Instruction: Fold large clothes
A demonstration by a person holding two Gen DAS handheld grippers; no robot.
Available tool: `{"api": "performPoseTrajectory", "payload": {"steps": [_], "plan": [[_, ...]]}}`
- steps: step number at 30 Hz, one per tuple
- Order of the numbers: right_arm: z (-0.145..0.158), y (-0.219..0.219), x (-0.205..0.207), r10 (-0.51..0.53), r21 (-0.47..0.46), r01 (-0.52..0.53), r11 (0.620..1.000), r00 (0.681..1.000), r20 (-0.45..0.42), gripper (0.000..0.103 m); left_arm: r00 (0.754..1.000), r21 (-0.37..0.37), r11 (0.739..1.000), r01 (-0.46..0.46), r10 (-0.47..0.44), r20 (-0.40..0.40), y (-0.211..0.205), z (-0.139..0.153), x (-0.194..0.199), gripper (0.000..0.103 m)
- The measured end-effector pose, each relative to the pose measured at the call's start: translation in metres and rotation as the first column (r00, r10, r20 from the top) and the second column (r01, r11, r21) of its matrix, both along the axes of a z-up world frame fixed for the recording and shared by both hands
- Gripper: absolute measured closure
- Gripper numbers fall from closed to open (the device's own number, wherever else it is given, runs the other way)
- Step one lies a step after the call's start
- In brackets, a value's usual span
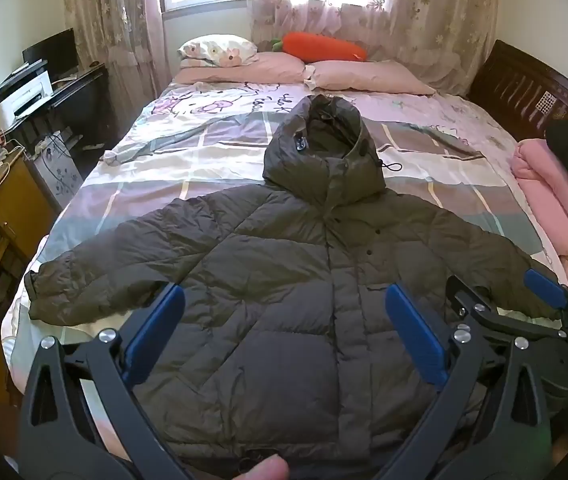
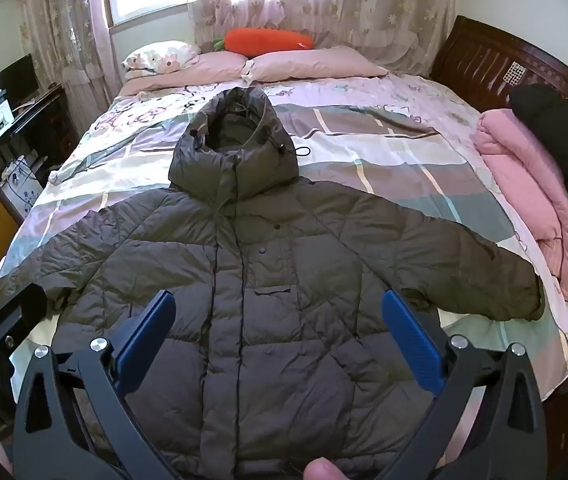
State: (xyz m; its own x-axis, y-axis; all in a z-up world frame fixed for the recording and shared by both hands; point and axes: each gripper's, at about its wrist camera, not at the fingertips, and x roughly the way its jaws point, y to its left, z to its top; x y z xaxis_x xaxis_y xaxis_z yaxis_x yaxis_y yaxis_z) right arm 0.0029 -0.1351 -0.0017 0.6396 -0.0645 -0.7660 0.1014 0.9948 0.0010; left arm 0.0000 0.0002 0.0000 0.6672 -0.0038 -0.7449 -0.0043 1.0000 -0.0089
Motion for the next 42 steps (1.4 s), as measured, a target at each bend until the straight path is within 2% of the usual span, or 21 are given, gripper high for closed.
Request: {"api": "performPoseTrajectory", "payload": {"steps": [28,42], "plan": [[-0.008,0.0,-0.002,-0.002,-0.008,0.001,1.0,1.0,-0.015,0.001,1.0,0.019,1.0,-0.019,0.019,-0.007,-0.005,-0.006,-0.003,0.002],[-0.016,0.006,-0.004,0.024,-0.031,-0.025,0.999,0.999,-0.042,0.001,0.999,0.001,1.0,-0.024,0.024,-0.039,0.014,-0.014,0.006,0.002]]}}
